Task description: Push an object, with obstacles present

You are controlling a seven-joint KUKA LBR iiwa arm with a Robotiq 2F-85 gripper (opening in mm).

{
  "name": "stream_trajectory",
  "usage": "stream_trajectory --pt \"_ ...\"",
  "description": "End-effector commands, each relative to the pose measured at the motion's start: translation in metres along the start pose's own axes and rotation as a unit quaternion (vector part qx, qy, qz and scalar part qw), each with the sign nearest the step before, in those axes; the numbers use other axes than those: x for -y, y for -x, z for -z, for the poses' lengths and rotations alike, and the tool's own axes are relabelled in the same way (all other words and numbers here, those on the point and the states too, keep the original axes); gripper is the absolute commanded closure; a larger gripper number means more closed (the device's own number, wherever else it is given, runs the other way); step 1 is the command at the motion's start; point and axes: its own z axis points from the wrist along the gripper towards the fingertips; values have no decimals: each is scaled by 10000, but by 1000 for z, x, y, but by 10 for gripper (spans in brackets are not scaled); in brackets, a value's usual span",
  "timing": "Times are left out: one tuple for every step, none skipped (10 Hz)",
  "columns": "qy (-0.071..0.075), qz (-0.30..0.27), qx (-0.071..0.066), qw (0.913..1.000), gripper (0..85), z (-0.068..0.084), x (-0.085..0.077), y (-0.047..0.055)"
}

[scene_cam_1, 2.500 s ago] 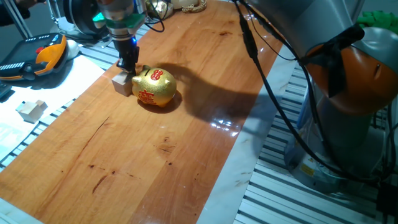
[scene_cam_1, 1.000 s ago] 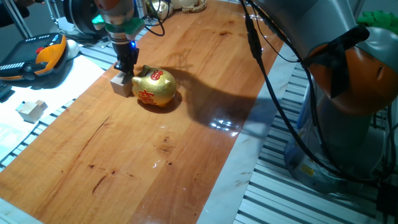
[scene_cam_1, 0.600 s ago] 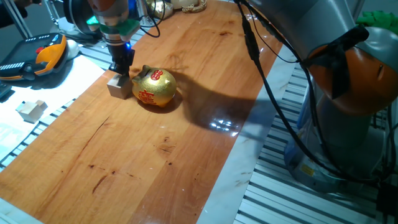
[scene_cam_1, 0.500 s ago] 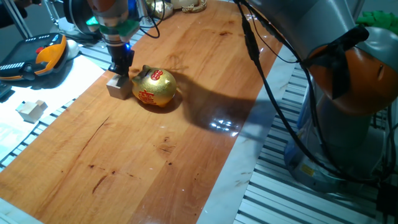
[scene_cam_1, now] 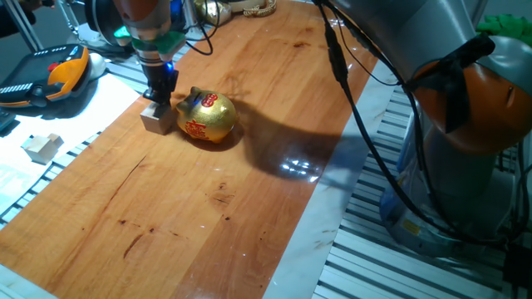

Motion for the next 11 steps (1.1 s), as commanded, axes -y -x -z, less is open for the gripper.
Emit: stream_trajectory --pt "7 -7 -4 10000 850 0 -1 0" --pt "7 -7 -4 10000 850 1 -4 1" --pt "7 -22 -4 10000 850 1 -7 2" --pt "8 -30 -20 10000 850 2 -10 3" --pt "8 -45 -28 10000 850 3 -14 3" --pt "8 -76 -28 10000 850 1 -20 2" --pt "8 -114 -28 9999 850 -1 -26 0" --pt "15 -130 -20 9999 850 -2 -30 -2" --pt "23 -154 -28 9999 850 -2 -34 -4" --pt "23 -177 -28 9998 850 -1 -38 -5" --pt "15 -192 -35 9998 850 1 -42 -5"
